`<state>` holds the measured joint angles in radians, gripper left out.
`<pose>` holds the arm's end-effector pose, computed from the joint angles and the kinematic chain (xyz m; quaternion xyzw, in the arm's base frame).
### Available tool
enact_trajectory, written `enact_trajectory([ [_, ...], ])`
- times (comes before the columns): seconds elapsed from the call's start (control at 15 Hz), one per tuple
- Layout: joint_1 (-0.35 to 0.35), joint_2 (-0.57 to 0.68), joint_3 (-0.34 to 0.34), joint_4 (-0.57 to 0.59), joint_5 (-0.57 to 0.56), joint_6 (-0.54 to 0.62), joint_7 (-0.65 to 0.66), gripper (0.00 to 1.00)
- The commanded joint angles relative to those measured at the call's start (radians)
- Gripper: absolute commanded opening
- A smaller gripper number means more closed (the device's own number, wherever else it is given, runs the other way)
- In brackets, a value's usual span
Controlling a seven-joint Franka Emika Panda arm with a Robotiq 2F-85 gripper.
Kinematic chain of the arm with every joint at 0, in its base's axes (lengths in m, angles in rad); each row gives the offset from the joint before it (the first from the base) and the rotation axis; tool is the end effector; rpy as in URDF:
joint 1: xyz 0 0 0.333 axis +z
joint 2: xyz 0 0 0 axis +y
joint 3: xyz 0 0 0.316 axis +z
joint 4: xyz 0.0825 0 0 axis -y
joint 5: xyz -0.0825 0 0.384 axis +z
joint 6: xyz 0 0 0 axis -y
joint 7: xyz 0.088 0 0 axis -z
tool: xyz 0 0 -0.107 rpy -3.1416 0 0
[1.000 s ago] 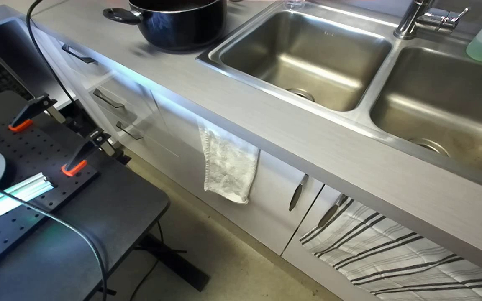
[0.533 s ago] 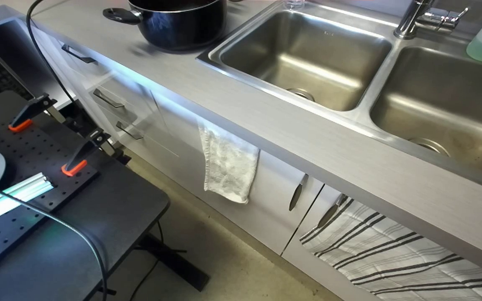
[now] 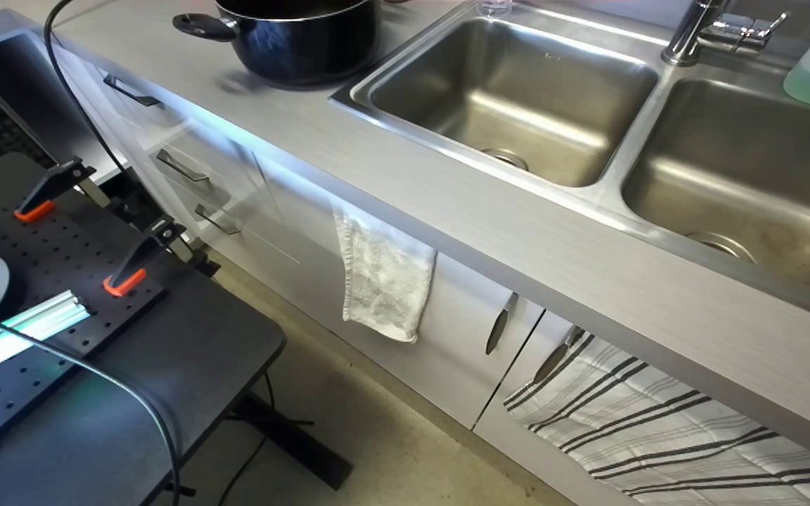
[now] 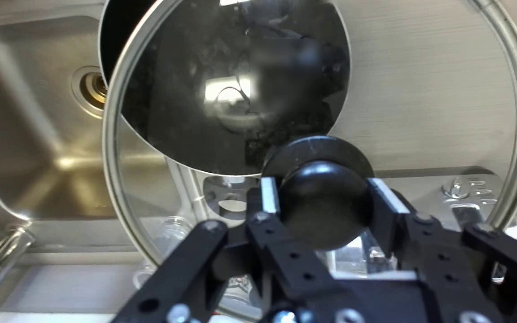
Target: Put the lid on the pot
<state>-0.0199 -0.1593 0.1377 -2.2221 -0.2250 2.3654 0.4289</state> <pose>0.5214 0.0611 0.4730 0.9802 -0.0847 0.1699 0.0568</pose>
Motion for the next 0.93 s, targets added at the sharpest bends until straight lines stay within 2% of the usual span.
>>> enact_trajectory([
  [0.0, -0.022, 0.049, -0.029, 0.080, -0.030, -0.052, 0.072, 0.25],
  [0.53, -0.014, 0.175, -0.087, 0.171, -0.003, -0.100, 0.141, 0.25],
  [0.87, 0.000, 0.224, -0.101, 0.202, 0.077, -0.105, 0.126, 0.25],
])
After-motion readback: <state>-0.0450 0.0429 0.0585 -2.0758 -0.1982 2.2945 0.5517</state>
